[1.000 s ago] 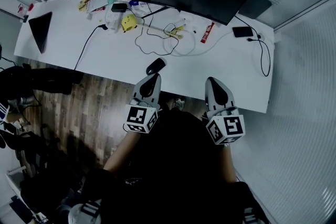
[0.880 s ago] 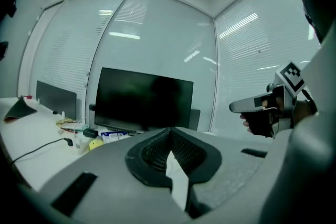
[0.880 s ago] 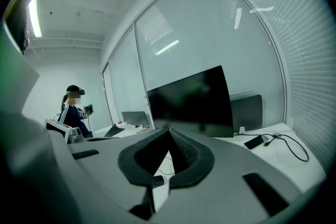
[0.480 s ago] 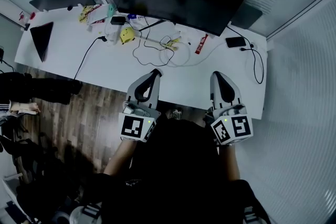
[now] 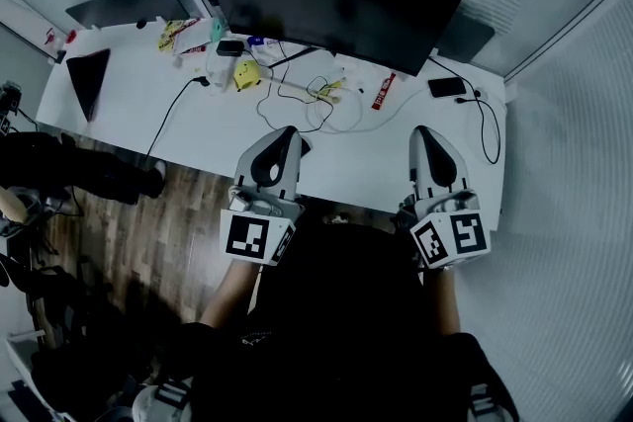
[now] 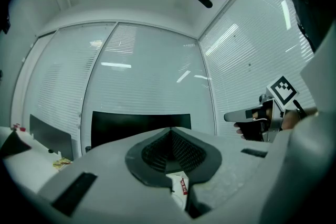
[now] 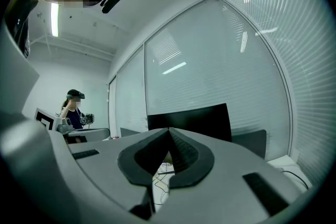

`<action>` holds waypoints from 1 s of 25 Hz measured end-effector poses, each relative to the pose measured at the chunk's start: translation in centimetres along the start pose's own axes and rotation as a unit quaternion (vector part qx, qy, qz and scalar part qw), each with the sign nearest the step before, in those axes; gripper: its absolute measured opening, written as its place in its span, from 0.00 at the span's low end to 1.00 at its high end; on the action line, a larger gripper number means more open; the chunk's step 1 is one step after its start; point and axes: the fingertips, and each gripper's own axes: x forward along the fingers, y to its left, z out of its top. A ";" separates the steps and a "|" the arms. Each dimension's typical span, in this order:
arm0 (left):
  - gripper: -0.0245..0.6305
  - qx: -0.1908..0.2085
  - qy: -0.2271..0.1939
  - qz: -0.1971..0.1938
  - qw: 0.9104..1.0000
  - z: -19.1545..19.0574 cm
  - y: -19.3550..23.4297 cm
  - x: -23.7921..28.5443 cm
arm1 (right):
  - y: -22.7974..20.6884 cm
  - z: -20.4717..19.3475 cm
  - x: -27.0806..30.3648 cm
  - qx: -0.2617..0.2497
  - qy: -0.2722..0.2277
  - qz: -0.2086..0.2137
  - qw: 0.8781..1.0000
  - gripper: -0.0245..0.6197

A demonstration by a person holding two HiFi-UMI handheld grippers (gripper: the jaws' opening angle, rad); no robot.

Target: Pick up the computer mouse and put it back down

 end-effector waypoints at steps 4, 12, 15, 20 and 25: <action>0.05 0.003 0.005 -0.006 1.000 -0.1 0.0 0.2 | -0.8 0.6 -0.3 -0.002 -0.008 -0.010 1.000 0.04; 0.05 0.010 0.000 -0.020 1.000 0.4 -0.9 1.7 | -1.0 0.6 -0.3 -0.020 0.001 -0.002 1.000 0.04; 0.05 0.018 0.005 -0.028 0.999 0.2 -1.2 1.8 | -1.0 0.4 -0.2 -0.019 0.005 -0.001 1.000 0.04; 0.05 0.021 0.012 -0.033 0.999 -0.3 -1.5 1.5 | -0.8 0.2 0.1 -0.021 0.006 -0.001 1.000 0.04; 0.05 0.011 0.016 -0.029 0.999 -0.8 -1.4 1.4 | -0.4 -0.2 0.0 -0.019 0.010 0.003 1.000 0.04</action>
